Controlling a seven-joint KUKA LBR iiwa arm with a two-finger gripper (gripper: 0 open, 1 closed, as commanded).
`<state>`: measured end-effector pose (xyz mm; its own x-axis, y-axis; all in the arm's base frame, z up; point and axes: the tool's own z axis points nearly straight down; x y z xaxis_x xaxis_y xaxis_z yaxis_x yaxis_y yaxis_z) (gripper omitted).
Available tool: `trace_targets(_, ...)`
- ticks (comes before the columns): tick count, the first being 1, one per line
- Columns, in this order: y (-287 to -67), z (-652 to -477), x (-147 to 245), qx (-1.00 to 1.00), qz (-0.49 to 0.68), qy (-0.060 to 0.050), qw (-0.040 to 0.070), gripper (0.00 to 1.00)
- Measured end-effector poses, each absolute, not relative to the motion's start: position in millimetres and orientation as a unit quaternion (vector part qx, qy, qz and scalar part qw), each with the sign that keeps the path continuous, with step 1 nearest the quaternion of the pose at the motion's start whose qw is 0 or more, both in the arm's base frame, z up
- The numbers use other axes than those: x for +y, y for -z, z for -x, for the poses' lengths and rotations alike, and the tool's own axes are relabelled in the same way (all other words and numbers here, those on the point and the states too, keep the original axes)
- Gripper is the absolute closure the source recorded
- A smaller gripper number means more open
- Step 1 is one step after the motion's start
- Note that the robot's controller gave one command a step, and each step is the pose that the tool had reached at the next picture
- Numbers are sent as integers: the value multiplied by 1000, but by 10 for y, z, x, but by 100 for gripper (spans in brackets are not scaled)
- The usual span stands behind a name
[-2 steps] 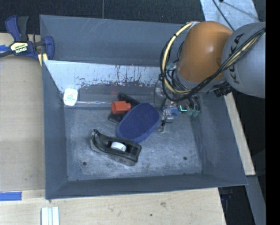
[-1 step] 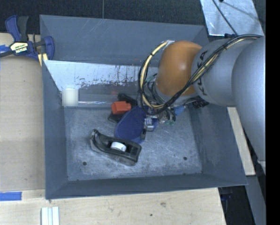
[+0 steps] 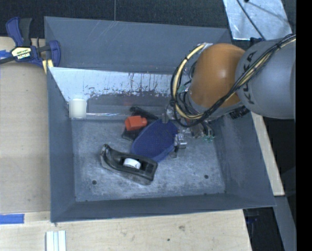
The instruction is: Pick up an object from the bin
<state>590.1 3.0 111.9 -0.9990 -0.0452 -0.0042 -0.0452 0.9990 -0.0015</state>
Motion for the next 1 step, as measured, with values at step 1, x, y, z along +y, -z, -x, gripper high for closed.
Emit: trace_targets(1,-729,-5961,34,998,62,0,7,0)
